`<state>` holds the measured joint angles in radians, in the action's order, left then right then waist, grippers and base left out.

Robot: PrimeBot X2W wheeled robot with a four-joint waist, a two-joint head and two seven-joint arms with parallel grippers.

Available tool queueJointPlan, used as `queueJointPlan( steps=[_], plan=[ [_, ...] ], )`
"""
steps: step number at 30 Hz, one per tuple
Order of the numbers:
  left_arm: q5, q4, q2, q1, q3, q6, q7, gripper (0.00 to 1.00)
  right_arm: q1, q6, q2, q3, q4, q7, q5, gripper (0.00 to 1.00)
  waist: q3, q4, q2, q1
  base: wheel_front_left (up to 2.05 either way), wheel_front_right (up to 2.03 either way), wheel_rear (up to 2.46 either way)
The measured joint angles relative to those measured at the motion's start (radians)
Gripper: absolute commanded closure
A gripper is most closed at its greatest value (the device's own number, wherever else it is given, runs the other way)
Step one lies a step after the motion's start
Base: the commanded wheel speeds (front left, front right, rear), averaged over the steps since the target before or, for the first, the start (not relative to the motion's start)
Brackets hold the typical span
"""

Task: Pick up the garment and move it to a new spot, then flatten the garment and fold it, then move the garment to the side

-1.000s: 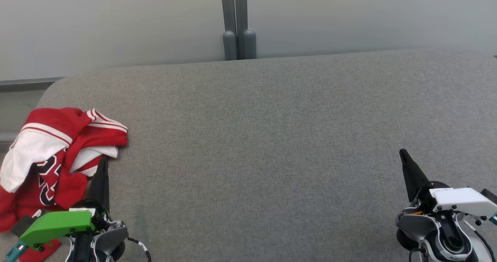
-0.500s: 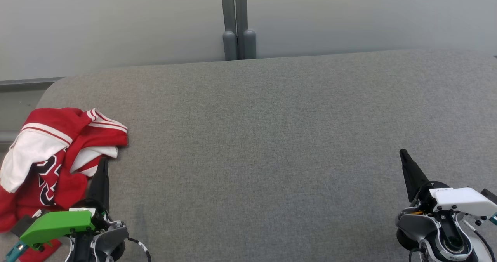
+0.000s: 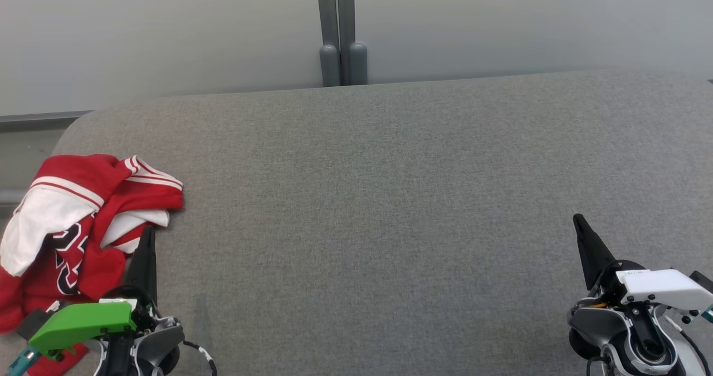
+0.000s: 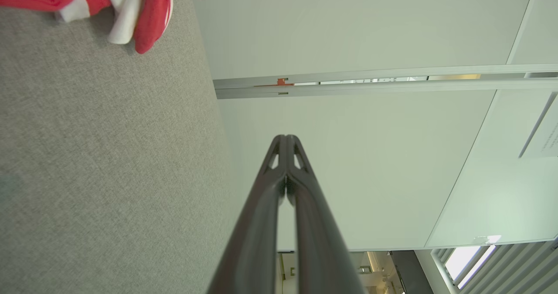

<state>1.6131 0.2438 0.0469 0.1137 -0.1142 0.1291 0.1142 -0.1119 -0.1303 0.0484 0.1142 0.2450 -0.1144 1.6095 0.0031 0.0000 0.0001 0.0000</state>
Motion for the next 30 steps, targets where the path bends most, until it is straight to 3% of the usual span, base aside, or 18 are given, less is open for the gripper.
queueJointPlan(
  steps=[1, 13, 21, 30],
  plan=[
    [0.0, 0.003, -0.001, 0.0, 0.0, 0.0, 0.0, 0.0, 0.001, 0.0, -0.001, 0.0, 0.003, 0.0, -0.001, 0.0, 0.0, 0.0, 0.0, 0.0, 0.0, 0.0, 0.0],
    [-0.027, 0.057, -0.011, -0.021, 0.016, -0.001, -0.034, 0.0, 0.033, 0.0, -0.007, -0.021, 0.047, 0.026, -0.027, 0.0, 0.002, 0.0, 0.0, 0.0, 0.0, 0.0, 0.0],
    [-0.151, 0.063, -0.01, -0.021, 0.018, -0.001, -0.071, 0.0, 0.029, 0.0, 0.016, -0.056, 0.056, 0.07, -0.124, 0.0, 0.004, 0.0, 0.0, 0.0, 0.0, 0.0, 0.0],
    [-0.369, 0.077, -0.01, -0.021, 0.033, -0.001, -0.109, 0.0, 0.025, 0.0, 0.015, -0.053, 0.067, 0.109, -0.323, 0.0, 0.006, 0.0, 0.0, 0.0, 0.0, 0.0, 0.0]
  ],
)
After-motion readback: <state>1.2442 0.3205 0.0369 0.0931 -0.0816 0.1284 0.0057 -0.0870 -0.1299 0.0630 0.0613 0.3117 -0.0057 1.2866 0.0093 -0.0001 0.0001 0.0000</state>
